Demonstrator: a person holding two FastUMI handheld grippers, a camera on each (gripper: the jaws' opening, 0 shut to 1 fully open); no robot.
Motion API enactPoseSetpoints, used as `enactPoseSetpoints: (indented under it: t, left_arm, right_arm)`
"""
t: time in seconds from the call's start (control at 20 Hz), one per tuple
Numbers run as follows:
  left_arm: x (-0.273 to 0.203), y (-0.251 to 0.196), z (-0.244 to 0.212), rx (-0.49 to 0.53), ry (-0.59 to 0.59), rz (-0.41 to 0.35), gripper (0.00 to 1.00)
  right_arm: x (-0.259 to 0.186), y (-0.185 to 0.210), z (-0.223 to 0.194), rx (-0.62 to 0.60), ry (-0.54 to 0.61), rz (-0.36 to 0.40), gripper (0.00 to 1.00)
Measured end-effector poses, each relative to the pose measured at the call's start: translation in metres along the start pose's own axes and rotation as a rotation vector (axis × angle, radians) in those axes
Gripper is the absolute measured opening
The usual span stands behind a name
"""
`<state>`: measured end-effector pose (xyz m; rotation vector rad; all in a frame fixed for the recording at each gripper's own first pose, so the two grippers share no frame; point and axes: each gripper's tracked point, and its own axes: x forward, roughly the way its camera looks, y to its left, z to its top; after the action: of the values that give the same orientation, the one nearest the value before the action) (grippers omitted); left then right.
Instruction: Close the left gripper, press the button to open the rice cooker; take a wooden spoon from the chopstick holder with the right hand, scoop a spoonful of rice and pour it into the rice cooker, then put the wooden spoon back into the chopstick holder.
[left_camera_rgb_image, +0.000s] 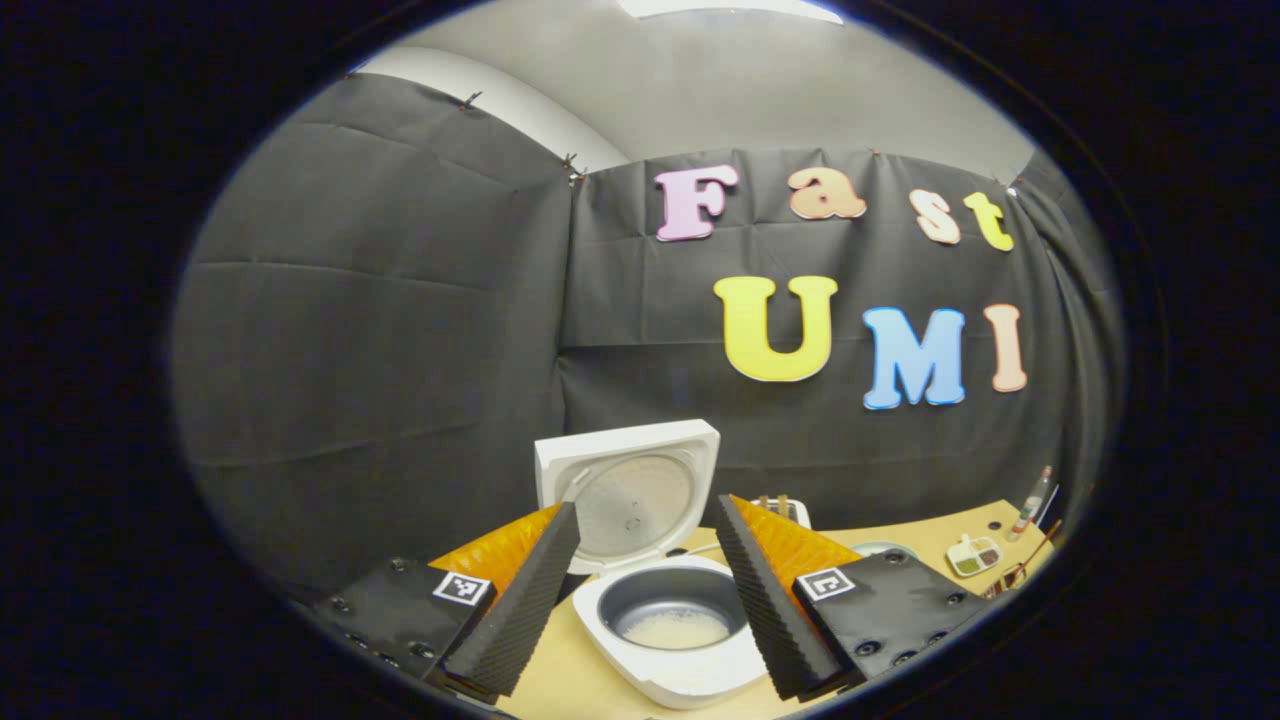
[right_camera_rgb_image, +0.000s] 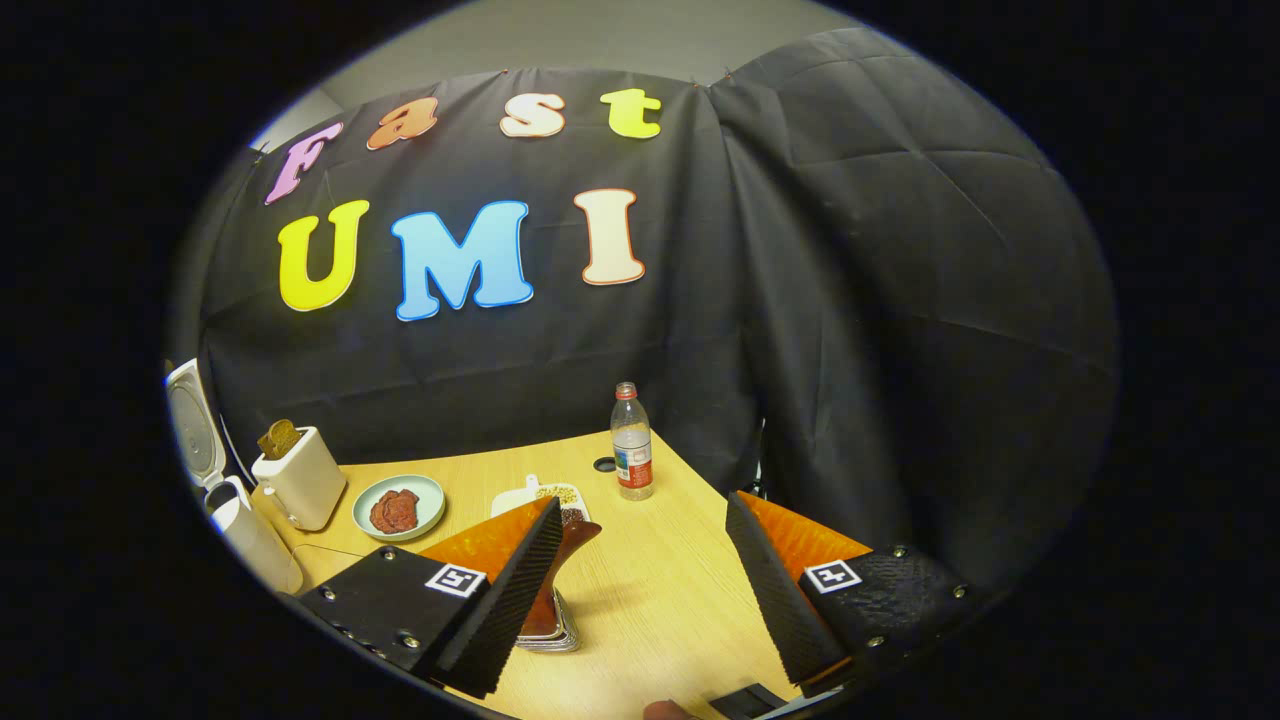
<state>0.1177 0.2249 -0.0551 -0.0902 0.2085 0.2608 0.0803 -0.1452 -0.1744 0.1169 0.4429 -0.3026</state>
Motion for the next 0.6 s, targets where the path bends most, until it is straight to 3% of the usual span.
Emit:
enactPoseSetpoints:
  t: [0.6]
  left_arm:
    - [0.177,0.023,0.049,0.010,-0.047,0.043,0.93]
  right_arm:
    - [-0.057,0.013,0.005,-0.096,-0.066,-0.025,1.00]
